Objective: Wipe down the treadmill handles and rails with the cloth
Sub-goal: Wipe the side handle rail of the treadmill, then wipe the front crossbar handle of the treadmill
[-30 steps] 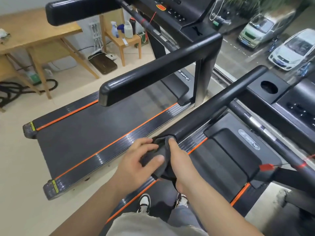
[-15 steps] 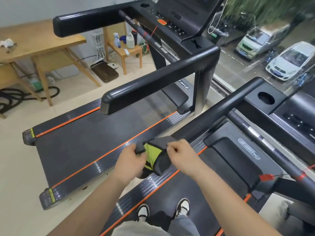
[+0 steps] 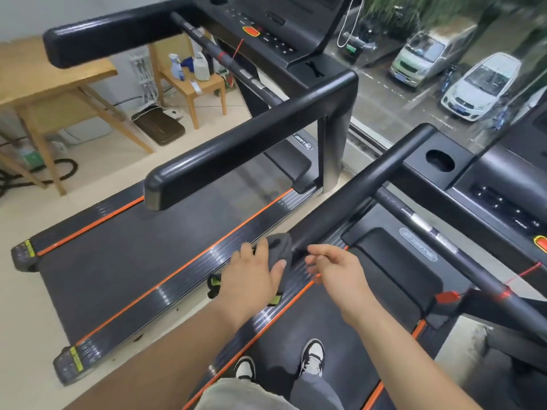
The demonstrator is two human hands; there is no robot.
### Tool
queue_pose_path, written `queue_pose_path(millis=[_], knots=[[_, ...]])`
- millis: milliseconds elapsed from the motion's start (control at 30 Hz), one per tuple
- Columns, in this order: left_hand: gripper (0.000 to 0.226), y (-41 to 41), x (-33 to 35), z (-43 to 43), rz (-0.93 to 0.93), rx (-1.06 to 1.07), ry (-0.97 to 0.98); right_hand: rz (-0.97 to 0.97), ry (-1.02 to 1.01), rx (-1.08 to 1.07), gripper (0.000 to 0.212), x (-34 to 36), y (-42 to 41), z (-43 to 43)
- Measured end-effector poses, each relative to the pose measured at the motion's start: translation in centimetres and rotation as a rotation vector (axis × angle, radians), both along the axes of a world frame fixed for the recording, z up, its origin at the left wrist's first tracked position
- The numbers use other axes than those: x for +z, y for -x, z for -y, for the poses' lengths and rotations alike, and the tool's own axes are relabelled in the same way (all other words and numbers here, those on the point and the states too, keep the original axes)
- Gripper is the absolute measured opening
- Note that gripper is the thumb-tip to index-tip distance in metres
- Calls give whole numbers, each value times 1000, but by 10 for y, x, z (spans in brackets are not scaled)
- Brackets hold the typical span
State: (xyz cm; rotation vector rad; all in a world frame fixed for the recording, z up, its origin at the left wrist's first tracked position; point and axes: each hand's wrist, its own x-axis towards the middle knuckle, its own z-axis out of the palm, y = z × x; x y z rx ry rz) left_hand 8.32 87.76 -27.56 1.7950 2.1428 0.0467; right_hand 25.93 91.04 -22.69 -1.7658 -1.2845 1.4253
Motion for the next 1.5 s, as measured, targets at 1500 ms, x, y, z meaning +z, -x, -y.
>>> queue_pose_path(millis=[1500], knots=[[62,-235,44,-133,1283,544,-98,375,-235,-57,6,23,-259,-112]])
